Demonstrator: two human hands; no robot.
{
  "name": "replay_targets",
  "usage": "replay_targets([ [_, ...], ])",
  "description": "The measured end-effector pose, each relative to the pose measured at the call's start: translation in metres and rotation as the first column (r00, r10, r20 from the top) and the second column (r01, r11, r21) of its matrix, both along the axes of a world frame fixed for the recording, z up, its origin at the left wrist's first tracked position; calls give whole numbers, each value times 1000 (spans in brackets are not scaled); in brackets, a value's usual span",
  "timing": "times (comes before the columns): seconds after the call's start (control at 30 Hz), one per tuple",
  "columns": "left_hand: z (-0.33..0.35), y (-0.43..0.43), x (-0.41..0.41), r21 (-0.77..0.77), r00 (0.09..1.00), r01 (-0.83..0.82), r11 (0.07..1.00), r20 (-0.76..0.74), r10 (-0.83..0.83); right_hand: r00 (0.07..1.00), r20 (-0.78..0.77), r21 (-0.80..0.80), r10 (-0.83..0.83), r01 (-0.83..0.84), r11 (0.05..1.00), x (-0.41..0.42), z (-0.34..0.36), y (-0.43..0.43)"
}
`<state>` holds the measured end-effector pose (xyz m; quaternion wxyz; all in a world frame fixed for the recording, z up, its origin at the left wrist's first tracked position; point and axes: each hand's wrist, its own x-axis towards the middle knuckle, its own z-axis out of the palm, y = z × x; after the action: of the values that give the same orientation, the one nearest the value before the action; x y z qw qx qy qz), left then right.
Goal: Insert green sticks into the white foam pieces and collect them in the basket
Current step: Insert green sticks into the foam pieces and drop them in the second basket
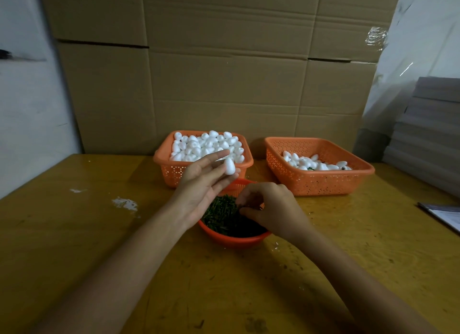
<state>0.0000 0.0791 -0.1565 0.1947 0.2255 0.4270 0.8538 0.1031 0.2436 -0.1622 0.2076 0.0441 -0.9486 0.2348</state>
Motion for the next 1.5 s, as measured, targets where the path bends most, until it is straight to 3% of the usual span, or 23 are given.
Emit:
replay_targets([
  [0.37, -1, -2, -2, 48, 992, 113, 992, -52, -111, 1000, 8, -92, -25, 26, 995, 0, 0, 2],
  [0.7, -1, -4, 1, 12, 987, 113, 993, -119, -111, 1000, -4, -141, -2, 2, 990, -1, -1, 3],
  [1.5, -3, -3, 7, -237, 941, -124, 964, -336, 38, 999, 21, -176, 51, -46, 983, 0, -3, 5],
])
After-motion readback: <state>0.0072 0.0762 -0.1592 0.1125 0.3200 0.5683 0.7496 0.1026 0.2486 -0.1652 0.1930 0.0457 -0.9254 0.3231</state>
